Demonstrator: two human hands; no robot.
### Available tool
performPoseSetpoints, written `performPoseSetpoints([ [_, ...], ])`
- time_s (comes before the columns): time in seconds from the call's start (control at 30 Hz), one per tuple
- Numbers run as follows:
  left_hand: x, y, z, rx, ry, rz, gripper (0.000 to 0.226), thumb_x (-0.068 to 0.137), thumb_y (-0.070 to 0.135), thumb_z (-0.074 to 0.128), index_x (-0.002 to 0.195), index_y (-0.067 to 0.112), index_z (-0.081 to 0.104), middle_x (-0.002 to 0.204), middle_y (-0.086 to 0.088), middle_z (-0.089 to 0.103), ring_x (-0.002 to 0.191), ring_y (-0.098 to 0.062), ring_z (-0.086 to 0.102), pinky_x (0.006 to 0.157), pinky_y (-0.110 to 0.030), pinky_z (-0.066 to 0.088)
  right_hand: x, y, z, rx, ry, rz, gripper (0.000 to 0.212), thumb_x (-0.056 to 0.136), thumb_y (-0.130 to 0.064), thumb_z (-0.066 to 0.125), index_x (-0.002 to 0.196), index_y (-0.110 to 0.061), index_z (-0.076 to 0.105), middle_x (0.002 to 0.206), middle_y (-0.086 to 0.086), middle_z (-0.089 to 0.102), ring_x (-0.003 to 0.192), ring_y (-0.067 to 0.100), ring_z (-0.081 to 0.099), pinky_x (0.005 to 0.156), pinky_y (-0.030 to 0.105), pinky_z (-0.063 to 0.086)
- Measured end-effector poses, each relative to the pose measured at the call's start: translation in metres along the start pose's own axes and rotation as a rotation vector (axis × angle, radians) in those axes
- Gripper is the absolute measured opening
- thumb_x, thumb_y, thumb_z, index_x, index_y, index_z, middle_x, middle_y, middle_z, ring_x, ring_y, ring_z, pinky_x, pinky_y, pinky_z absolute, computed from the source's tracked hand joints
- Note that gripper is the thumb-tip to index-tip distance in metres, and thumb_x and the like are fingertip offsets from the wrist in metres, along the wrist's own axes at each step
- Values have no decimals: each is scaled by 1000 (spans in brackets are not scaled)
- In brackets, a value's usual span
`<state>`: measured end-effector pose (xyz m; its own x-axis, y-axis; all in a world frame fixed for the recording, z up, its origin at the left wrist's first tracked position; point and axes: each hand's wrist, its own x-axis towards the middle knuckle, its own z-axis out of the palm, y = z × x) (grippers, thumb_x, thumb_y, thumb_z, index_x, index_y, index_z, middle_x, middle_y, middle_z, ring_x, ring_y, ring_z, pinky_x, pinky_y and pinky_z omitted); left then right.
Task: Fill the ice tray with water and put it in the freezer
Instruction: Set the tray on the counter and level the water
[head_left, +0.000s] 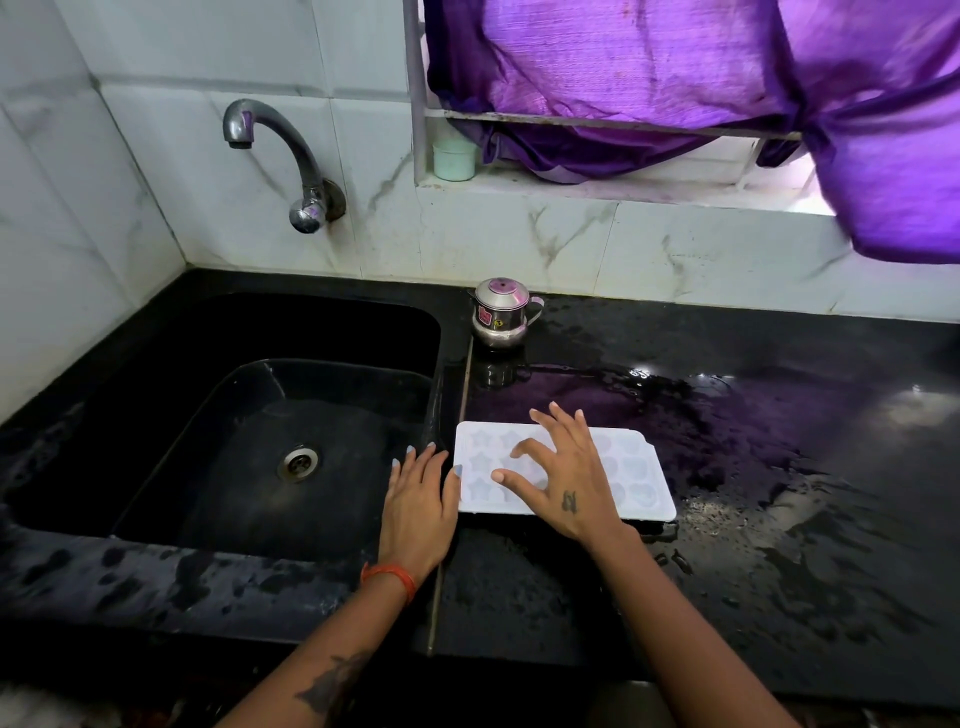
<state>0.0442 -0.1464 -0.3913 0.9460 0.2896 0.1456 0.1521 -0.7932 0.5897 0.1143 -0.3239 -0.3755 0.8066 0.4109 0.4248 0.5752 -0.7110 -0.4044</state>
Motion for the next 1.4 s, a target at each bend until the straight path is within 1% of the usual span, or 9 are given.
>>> performPoseSetpoints([
  [0.1, 0, 0, 0, -8, 0, 0, 62, 91, 45, 19, 137, 14, 44, 150, -4, 36, 144, -19, 19, 117, -28, 2, -2, -2, 3, -4, -72, 3, 66, 80, -78, 32, 87, -25, 69, 137, 8, 51, 140, 25, 30, 119, 43, 8],
  [0.23, 0, 0, 0, -8, 1, 2, 62, 91, 46, 19, 137, 14, 44, 150, -4, 35, 144, -19, 18, 117, -28, 1, -3, -3, 3, -29, -126, -6, 68, 80, -79, 28, 96, -28, 71, 141, 7, 48, 141, 24, 27, 119, 44, 7],
  [0.43, 0, 1, 0, -2, 0, -1, 61, 92, 46, 19, 138, 14, 43, 150, -3, 35, 144, -18, 18, 117, -28, 1, -6, 0, 4, -12, -114, -20, 59, 83, -73, 34, 95, -27, 69, 139, 11, 49, 140, 28, 29, 118, 48, 12],
  [0.57, 0, 0, 1, 3, -3, -4, 52, 98, 41, 24, 138, 14, 42, 151, -3, 34, 144, -18, 17, 117, -28, 1, -6, 1, 5, -34, -102, -25, 55, 84, -71, 36, 94, -27, 67, 137, 11, 50, 139, 29, 30, 117, 50, 13],
  [0.7, -1, 2, 0, -5, -3, -4, 62, 91, 46, 18, 138, 14, 43, 150, -3, 35, 144, -18, 18, 118, -29, 2, -7, 1, 6, -44, -94, -16, 57, 84, -73, 34, 93, -27, 67, 137, 11, 50, 140, 29, 29, 117, 48, 12],
  [1.0, 0, 0, 2, 12, 6, 1, 56, 96, 43, 22, 137, 14, 44, 150, -3, 36, 144, -18, 19, 118, -29, 3, -6, 2, 3, 9, -151, 3, 61, 80, -76, 34, 103, -31, 67, 145, 6, 42, 144, 22, 18, 119, 43, 2],
  [1.13, 0, 0, 1, 9, -2, -1, 62, 91, 45, 18, 137, 14, 44, 150, -3, 35, 144, -18, 18, 118, -29, 2, -5, 1, 0, 17, -177, 0, 66, 78, -79, 30, 106, -31, 67, 146, 5, 41, 145, 21, 16, 119, 41, 1],
  [1.27, 0, 0, 2, 16, -6, -1, 53, 97, 41, 23, 138, 14, 43, 151, -3, 34, 144, -18, 17, 118, -29, 2, -5, 0, -1, 24, -181, -5, 70, 78, -81, 27, 105, -30, 67, 146, 6, 41, 144, 22, 17, 119, 41, 1],
  [1.4, 0, 0, 1, 8, -9, -5, 62, 91, 46, 17, 138, 14, 43, 151, -3, 34, 144, -18, 17, 117, -28, 1, -6, -1, -2, 21, -176, -7, 67, 80, -79, 28, 102, -29, 67, 145, 6, 43, 144, 23, 18, 119, 41, 2],
])
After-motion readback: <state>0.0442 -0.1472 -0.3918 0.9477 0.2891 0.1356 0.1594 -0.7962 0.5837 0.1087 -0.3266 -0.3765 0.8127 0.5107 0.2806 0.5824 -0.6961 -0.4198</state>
